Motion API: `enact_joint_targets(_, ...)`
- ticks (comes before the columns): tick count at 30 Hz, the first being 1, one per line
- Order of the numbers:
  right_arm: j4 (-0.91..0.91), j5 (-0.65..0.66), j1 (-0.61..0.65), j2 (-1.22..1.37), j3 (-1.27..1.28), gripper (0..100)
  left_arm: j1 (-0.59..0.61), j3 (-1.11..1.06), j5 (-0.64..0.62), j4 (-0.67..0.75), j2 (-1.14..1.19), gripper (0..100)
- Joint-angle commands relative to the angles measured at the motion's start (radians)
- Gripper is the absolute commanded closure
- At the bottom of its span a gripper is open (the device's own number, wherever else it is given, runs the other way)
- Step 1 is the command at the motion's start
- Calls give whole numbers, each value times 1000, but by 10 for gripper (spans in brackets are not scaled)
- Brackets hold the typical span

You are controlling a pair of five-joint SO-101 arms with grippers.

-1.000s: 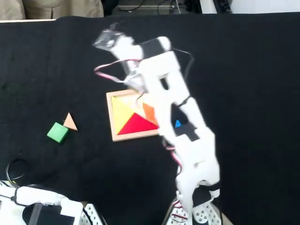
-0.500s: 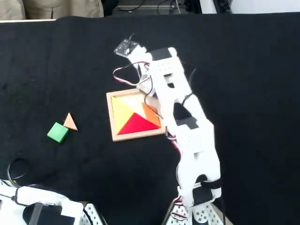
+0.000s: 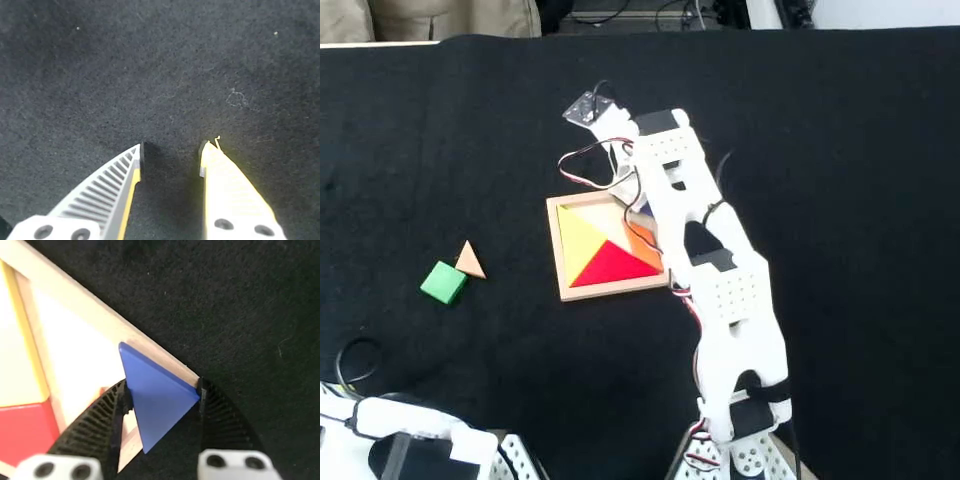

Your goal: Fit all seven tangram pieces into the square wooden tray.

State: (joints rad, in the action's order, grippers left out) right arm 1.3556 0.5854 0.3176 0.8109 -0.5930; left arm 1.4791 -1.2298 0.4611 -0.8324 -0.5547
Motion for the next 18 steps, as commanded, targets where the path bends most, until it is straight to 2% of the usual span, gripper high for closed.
enact_joint_targets(1, 29, -18, 32, -5, -25, 875, -10, -33, 11, -2, 11, 805)
enact_joint_targets(18, 180, -51, 66, -38, -124, 875, -10, -33, 11, -2, 11, 805)
